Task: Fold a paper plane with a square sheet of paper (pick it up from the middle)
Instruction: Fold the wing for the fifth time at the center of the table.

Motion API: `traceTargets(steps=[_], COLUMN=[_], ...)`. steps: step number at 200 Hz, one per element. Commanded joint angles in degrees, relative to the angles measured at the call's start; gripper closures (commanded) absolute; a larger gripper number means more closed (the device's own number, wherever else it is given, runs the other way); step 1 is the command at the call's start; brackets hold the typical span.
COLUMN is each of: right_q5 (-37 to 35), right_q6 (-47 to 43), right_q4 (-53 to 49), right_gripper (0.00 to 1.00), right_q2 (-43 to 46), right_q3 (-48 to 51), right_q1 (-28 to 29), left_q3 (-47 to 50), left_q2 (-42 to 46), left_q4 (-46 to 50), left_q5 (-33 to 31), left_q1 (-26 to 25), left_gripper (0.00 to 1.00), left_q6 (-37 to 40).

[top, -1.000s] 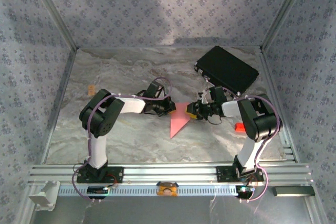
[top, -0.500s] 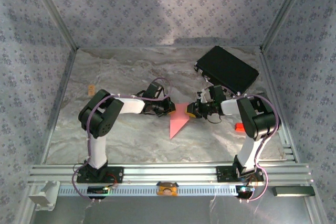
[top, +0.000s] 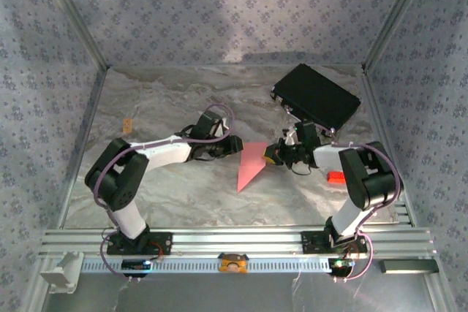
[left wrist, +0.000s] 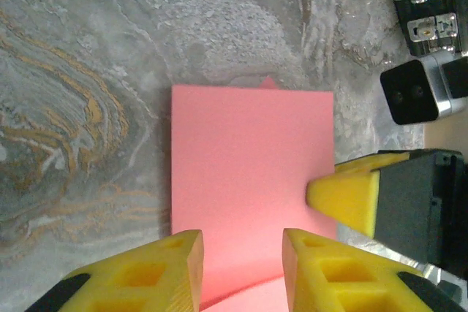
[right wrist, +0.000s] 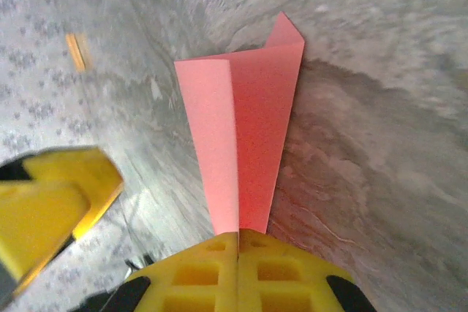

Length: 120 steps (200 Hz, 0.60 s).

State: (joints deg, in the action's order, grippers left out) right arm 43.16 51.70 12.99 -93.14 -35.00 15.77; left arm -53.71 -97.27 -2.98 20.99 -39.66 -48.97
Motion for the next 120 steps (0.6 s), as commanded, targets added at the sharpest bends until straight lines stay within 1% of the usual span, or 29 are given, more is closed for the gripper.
traceTargets(steps=[1, 23, 38, 53, 66, 84, 120], right_q5=[-5.22, -7.25, -9.05, -10.64, -10.97, -11.02, -10.99], right_q6=[10.27, 15.08, 16.75, 16.73, 15.95, 16.57, 17.13], right_q4=[3.53, 5.84, 5.95, 3.96, 1.85, 1.90, 2.04], right_gripper=[0.99, 0.99, 0.99, 0.98, 0.99, 1.00, 1.00], right_q2=[2.00, 3.05, 4.39, 5.88, 6.09, 6.33, 6.57], right_q3=[2.98, 4.98, 5.88, 5.77, 4.98, 4.89, 4.44], right_q1=[0.48, 1.23, 1.79, 2.30, 2.63, 3.03, 3.58], left_q3=[0.41, -0.04, -1.07, -1.65, -2.57, -4.98, -8.53], left_q2=[2.60, 4.29, 4.57, 4.63, 3.91, 2.18, -1.66], left_q4=[5.35, 8.31, 11.07, 13.31, 14.87, 19.06, 22.94], left_q5=[-5.90, -11.50, -15.21, -19.23, -21.17, -27.34, -36.24], left_q1=[-2.93, -6.92, -10.14, -13.44, -16.30, -20.80, -25.63], left_gripper=[0.64, 0.58, 0.55, 0.53, 0.52, 0.50, 0.48], left_q6=[6.26, 10.43, 13.41, 15.63, 17.52, 19.74, 21.80])
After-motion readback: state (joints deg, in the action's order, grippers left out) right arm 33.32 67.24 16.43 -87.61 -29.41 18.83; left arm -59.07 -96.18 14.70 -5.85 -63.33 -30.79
